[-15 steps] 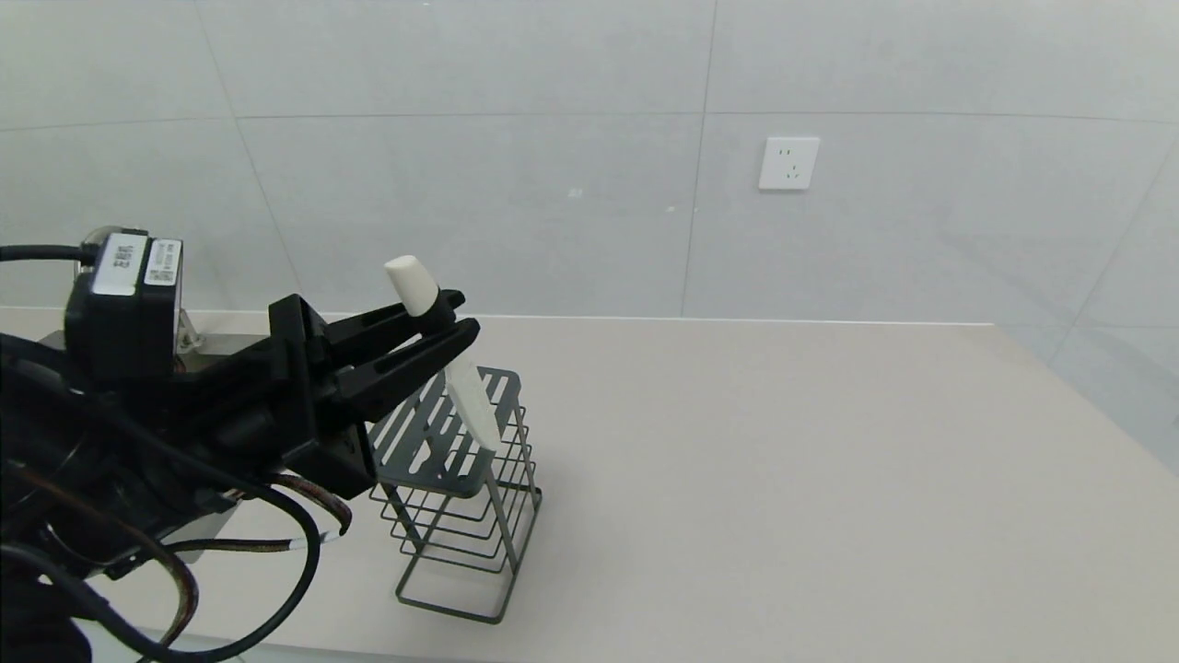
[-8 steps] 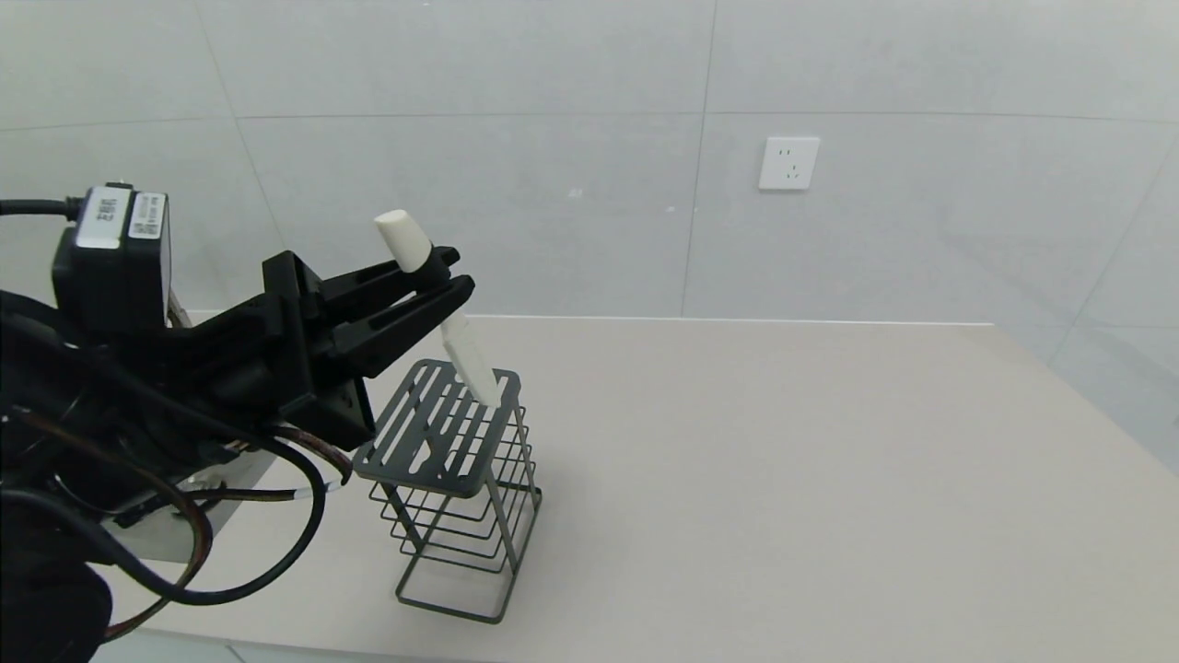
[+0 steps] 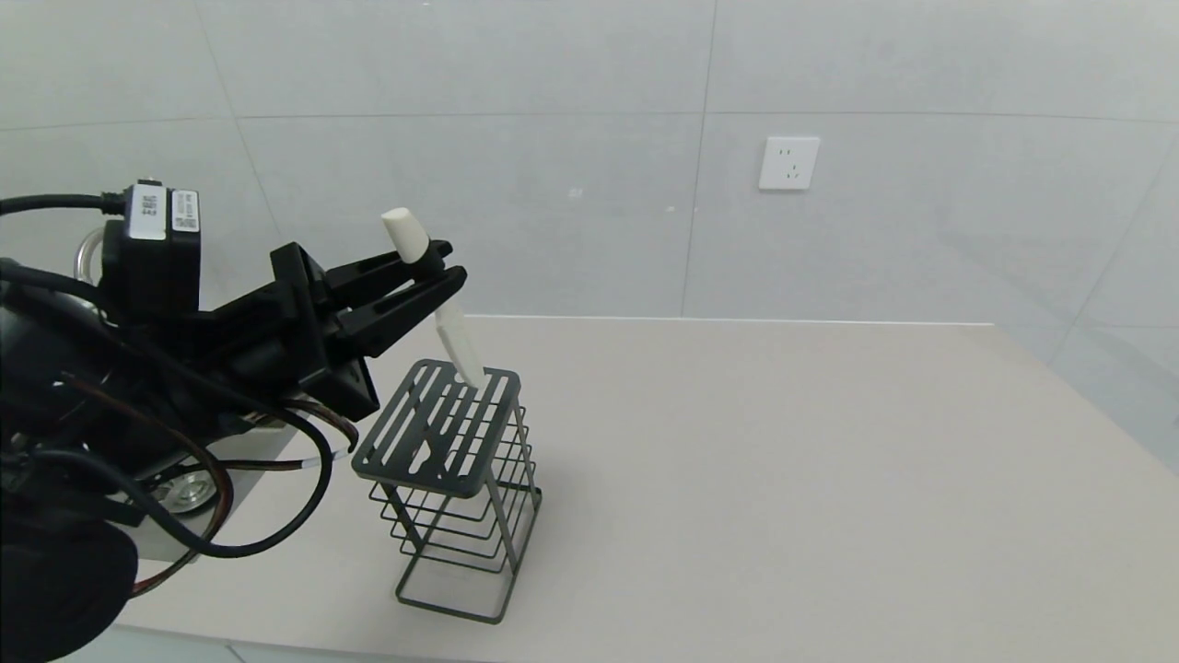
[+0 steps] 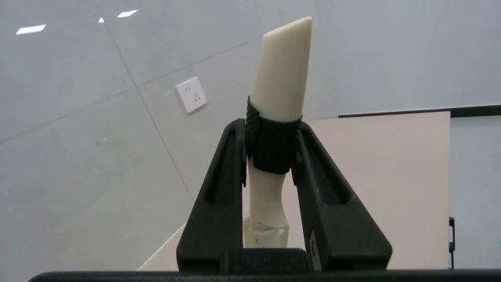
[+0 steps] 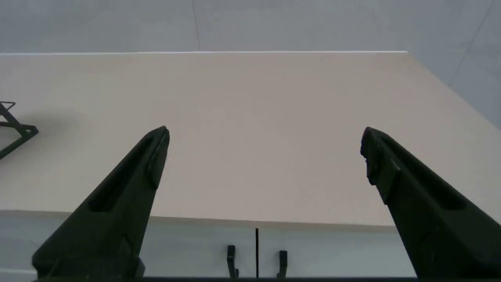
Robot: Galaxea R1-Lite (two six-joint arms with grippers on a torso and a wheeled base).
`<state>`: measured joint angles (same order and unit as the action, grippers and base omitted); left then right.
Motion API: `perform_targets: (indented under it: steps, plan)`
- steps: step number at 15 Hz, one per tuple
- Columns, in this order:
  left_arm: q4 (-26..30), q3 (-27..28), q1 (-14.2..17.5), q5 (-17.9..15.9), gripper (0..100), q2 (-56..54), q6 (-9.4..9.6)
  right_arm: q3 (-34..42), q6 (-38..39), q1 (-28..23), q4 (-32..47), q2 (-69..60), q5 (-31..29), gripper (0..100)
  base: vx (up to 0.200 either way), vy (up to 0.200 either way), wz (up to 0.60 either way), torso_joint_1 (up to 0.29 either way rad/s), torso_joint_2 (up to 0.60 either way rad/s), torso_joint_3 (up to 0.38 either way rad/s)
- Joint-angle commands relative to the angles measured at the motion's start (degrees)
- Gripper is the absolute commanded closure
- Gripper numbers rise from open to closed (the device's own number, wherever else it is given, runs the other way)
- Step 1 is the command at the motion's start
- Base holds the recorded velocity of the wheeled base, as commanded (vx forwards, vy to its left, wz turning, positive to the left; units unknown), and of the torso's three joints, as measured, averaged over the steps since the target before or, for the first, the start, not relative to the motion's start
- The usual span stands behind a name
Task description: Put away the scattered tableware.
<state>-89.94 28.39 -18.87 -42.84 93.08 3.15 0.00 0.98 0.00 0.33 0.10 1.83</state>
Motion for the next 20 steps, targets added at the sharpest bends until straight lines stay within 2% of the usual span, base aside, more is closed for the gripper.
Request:
perform_targets:
  steps: [1, 7, 12, 16, 17, 20]
  plan:
    - [-0.1, 0.2, -0.1, -0.1, 100, 0.6, -0.07, 0.0, 0.3, 0.0, -0.1, 0.1, 0.0, 0, 0.0, 0.0, 0.0, 0.0, 0.0, 0.0]
    - [-0.1, 2.0, -0.6, 0.0, 100, 3.2, 1.25, 0.0, 0.1, -0.1, -0.1, 0.2, 0.0, 0, 0.0, 0.0, 0.0, 0.0, 0.0, 0.0]
    - [-0.1, 1.7, -1.6, 0.0, 100, 2.8, 1.25, 0.0, 0.1, -0.1, -0.1, 0.2, 0.0, 0, 0.0, 0.0, 0.0, 0.0, 0.0, 0.0]
    - [-0.1, -0.6, -1.6, 0.0, 100, 1.8, 1.51, 0.0, 0.1, -0.1, -0.1, 0.1, 0.0, 0, 0.0, 0.0, 0.0, 0.0, 0.0, 0.0]
    - [-0.1, -1.8, -1.6, 0.0, 100, 0.8, 2.22, 0.0, 0.1, -0.1, -0.1, 0.2, 0.0, 0, 0.0, 0.0, 0.0, 0.0, 0.0, 0.0]
    - [-0.1, -2.1, -1.7, -0.1, 100, -0.5, 2.3, 0.0, 0.1, -0.1, -0.1, 0.2, 0.0, 0, 0.0, 0.0, 0.0, 0.0, 0.0, 0.0]
